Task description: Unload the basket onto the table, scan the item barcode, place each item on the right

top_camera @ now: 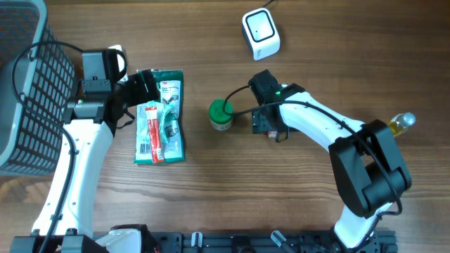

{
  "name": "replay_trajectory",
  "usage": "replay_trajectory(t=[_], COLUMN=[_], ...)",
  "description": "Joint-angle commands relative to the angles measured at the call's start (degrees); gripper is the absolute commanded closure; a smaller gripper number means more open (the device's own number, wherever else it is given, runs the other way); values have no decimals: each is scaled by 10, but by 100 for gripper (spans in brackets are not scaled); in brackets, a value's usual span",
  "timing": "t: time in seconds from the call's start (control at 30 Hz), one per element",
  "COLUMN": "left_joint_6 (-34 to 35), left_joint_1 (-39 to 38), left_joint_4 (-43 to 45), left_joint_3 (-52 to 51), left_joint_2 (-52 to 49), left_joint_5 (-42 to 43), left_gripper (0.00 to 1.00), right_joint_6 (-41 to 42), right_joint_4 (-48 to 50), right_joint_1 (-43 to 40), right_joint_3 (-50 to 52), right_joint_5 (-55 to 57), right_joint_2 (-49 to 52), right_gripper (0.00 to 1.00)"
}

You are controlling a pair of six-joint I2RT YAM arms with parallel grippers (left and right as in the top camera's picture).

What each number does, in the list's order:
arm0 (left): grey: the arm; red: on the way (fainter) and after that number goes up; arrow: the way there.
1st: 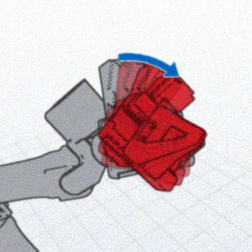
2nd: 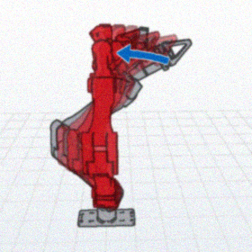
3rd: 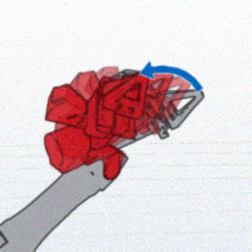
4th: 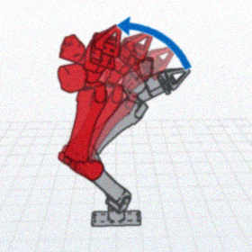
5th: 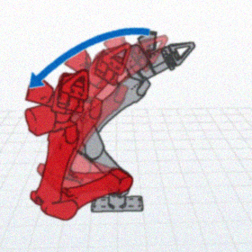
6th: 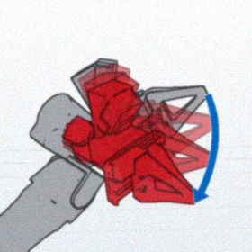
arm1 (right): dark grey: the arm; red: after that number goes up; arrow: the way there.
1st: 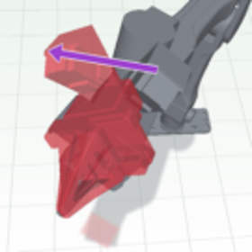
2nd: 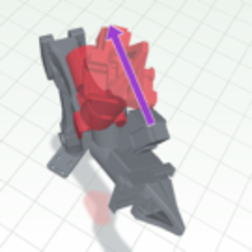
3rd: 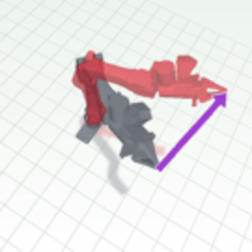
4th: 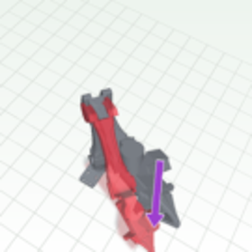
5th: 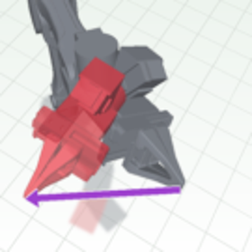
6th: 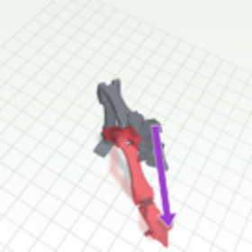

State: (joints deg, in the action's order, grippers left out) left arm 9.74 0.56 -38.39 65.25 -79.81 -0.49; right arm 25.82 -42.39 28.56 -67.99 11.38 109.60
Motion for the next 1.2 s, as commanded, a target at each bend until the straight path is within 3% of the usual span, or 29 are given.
replay_trajectory(t=[0.0,0.53,0.83,0.97,1.0,1.03,1.07,1.1,1.17], left_joint_6=[-3,-3,-3,-3,-3,-3,-3,-3,-3], left_joint_1=[3,3,3,3,3,3,3,3,3], left_joint_4=[2,2,2,2,2,2,2,2,2], left_joint_3=[6,6,6,6,6,6,6,6,6], left_joint_2=[6,6,6,6,6,6,6,6,6], left_joint_5=[5,5,5,5,5,5,5,5,5], left_gripper=[0,0,0,0,0,0,0,0,0], right_joint_6=[-3,-10,-33,-34,-33,-31,-17,-4,-2], right_joint_4=[14,12,-36,-48,-52,-57,-65,-73,-78], right_joint_1=[1,1,-13,-13,-13,-13,-13,-13,-13], right_joint_3=[2,0,-42,-42,-42,-38,-35,-34,-27], right_joint_5=[-78,-81,-85,-82,-67,-48,-25,-8,11], right_joint_2=[1,-2,-158,-181,-181,-179,-177,-174,-165], right_gripper=[2,1,0,1,23,59,89,96,96])
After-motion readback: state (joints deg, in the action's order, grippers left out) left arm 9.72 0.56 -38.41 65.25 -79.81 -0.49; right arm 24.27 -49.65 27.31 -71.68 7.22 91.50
